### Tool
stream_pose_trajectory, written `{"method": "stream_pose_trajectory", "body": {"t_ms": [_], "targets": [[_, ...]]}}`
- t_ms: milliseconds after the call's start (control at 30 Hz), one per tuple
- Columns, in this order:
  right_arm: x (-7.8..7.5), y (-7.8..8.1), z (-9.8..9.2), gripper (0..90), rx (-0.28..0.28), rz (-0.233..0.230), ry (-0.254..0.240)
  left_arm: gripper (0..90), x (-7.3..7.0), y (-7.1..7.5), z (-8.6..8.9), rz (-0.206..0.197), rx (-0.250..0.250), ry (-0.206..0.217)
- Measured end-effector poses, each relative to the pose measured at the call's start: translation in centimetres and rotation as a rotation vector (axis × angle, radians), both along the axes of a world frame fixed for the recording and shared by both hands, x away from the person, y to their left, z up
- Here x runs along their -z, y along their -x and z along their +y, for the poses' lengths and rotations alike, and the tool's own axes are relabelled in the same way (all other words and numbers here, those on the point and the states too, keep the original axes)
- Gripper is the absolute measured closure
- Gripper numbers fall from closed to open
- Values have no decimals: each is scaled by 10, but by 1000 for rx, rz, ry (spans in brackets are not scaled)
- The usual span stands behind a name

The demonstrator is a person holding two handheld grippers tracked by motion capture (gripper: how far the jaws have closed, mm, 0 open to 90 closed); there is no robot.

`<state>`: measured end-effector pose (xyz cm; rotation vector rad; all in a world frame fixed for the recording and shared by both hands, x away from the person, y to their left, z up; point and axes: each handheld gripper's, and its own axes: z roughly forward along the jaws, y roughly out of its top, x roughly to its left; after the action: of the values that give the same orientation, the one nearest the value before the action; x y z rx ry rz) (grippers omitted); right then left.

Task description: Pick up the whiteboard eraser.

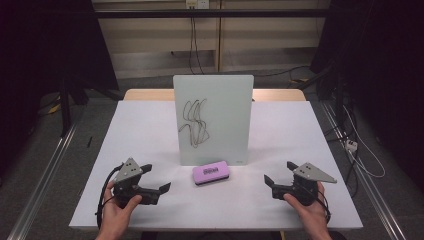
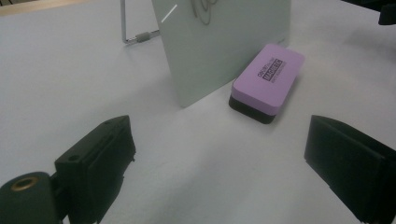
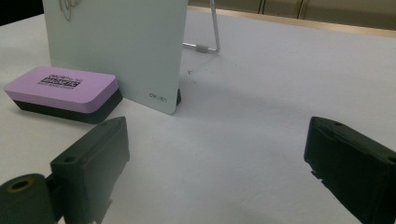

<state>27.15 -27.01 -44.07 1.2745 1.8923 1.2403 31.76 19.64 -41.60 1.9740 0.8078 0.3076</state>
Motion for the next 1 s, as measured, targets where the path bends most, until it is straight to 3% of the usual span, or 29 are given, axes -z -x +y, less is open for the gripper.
{"method": "stream_pose_trajectory", "body": {"t_ms": [167,200,233,267,333,467,667,733,833,933,967,1000], "targets": [[0,-1,0,64,7,1,-1,87,-1,-8,-4,21,38,-7],[0,-1,1,64,8,-2,0,86,-1,-10,-8,75,76,-31],[0,-1,1,64,8,-2,0,85,-1,-10,-8,75,76,-31],[-1,-1,2,64,8,-5,3,86,1,-11,-11,58,98,-63],[-1,0,4,64,3,-4,5,86,0,-12,-13,71,111,-68],[-1,1,4,68,1,6,11,86,-3,-12,-21,53,80,-103],[-1,0,5,74,-4,-2,15,86,-2,-15,-32,95,133,-106],[-1,0,5,74,-5,-3,8,103,-3,-19,-38,54,119,-133],[-1,0,6,74,-10,0,13,112,-5,-22,-45,33,129,-131],[-2,0,5,74,-9,-10,7,111,-10,-24,-55,60,156,-148],[-2,1,5,74,-7,-13,5,112,-10,-24,-55,60,156,-148],[-2,1,5,74,-8,-13,6,112,-13,-26,-63,45,157,-174]]}}
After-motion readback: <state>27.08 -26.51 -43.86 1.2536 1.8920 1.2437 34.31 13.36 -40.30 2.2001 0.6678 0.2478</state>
